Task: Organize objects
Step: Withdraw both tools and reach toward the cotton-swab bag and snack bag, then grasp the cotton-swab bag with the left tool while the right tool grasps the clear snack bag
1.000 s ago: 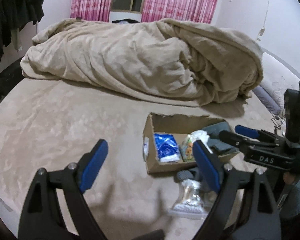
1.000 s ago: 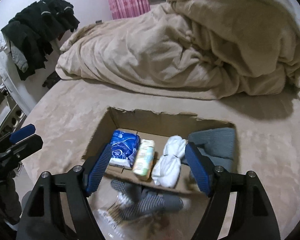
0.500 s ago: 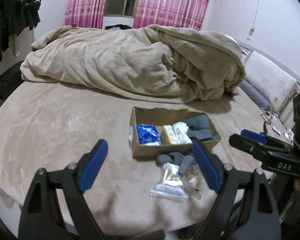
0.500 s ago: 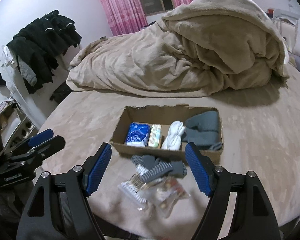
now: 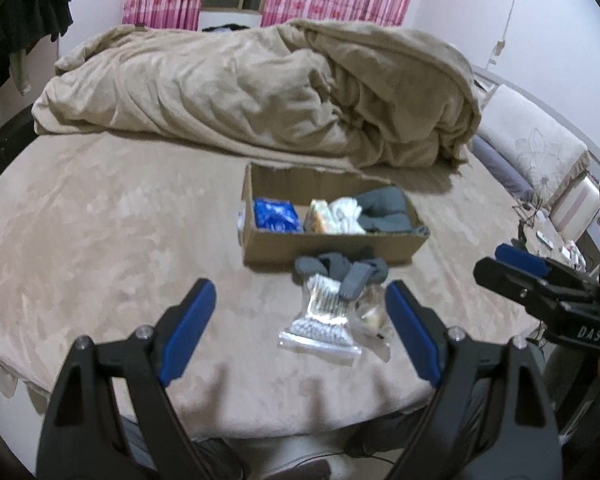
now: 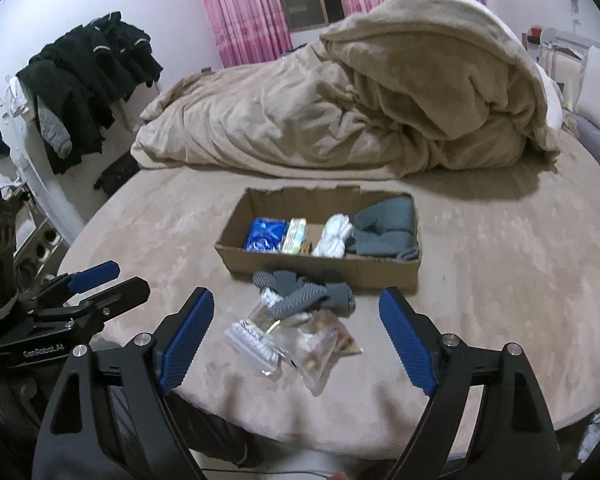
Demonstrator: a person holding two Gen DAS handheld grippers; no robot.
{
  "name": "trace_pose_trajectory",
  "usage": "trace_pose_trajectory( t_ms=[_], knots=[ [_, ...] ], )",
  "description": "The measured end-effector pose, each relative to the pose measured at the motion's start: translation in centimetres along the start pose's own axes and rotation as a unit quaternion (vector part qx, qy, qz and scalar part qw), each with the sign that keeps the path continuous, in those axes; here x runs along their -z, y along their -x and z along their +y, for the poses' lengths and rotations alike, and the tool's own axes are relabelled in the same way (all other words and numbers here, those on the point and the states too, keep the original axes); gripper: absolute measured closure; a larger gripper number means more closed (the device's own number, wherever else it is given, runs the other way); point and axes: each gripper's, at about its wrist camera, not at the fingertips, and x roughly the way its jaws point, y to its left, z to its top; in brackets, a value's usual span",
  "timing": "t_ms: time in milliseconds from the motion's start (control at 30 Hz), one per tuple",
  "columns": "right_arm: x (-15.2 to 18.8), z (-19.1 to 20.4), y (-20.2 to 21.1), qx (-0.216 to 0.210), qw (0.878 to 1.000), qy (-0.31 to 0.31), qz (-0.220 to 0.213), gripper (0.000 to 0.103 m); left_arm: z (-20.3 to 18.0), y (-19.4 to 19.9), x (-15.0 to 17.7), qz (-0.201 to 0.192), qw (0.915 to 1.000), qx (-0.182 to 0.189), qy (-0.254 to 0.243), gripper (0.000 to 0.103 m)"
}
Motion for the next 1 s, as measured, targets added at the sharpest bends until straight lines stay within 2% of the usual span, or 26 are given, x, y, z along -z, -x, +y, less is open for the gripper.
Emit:
trace_pose_trajectory(
  t_ms=[300,667,1000],
  knots=[
    [2.2,-1.2,-3.8,-0.001,0.999,-0.006,0.041,0.016,0.2,-4.5,2.1,0.044,0.9990,-0.006,0.006,0.015],
    [3.0,-3.4,-7.7,0.010,0.997,-0.022,0.073,0.016,0.2,-8.7,2.8,0.075,0.9972,-0.006,-0.007,0.015],
    [4.1,-4.1,-11.0,-0.005,0.993,-0.042,0.107,0.016,-0.3,-11.5,3.4,0.091,0.9957,-0.004,-0.018,0.015]
  ],
)
